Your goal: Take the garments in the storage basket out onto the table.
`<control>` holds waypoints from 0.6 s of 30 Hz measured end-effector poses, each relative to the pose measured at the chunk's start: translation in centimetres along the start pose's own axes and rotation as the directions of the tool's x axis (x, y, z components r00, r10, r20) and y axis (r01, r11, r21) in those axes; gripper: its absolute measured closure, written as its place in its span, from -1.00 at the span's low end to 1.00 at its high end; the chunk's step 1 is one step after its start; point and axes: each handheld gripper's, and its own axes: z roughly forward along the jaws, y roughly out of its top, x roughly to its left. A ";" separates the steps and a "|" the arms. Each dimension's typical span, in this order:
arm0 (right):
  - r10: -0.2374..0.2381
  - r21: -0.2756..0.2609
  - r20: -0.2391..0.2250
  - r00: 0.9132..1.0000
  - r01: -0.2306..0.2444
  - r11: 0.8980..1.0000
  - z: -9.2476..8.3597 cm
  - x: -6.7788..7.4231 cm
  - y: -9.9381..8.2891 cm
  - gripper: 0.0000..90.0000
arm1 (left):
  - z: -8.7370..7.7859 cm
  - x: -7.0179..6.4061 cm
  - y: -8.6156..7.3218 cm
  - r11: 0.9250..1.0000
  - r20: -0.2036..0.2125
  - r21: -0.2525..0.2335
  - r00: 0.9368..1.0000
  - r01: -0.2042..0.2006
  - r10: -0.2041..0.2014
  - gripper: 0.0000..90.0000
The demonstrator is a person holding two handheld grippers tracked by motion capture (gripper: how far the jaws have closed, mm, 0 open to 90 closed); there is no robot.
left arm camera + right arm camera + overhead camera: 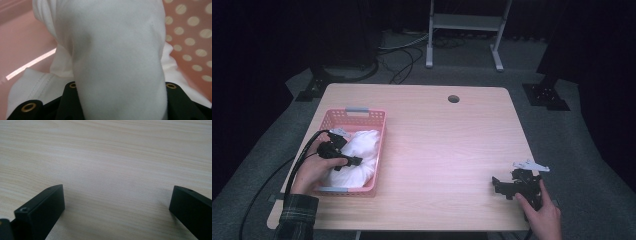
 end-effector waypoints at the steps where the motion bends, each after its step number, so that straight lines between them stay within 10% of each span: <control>1: 0.000 0.000 0.000 1.000 0.000 1.000 0.0 0.0 0.0 -1.00 | -0.1 0.0 0.0 1.000 0.007 -0.012 1.000 0.001 -0.001 0.27; 10: 0.000 0.000 0.000 1.000 0.000 1.000 0.0 0.0 0.0 -1.00 | -1.9 -0.1 0.4 0.988 0.032 -0.154 0.999 0.009 -0.004 0.27; 18: 0.000 0.000 0.000 1.000 0.000 1.000 0.0 0.0 0.0 -1.00 | -4.0 -0.2 0.7 0.948 0.033 -0.317 0.999 0.021 -0.011 0.27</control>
